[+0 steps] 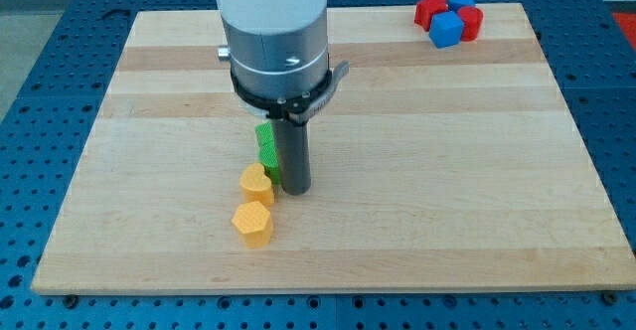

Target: Move the green blocks towards the left

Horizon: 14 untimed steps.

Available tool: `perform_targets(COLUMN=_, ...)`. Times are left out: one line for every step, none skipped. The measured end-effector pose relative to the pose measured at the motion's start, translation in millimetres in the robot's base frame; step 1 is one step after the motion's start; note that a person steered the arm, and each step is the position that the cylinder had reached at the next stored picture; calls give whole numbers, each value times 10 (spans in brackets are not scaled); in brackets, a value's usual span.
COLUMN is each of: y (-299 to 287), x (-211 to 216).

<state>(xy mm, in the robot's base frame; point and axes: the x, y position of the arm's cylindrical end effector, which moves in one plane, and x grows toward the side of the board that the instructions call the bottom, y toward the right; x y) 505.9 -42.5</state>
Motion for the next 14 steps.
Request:
perform_targets(y=92, x=-43)
perform_targets(y=468, x=-53)
perform_targets(y=490, x=-313)
perform_targets(y=454, x=-636)
perform_targets(y=243, x=-697)
perform_targets(y=77, x=-697)
perform_targets(y=-59, x=-697)
perform_targets(y=-137, x=-697)
perform_targets(y=66, x=-697)
perform_targets(y=449, x=-669)
perform_targets(y=443, x=-520)
perform_targets(y=337, x=-333)
perform_targets(y=103, x=-328)
perform_targets(y=-140, x=-328)
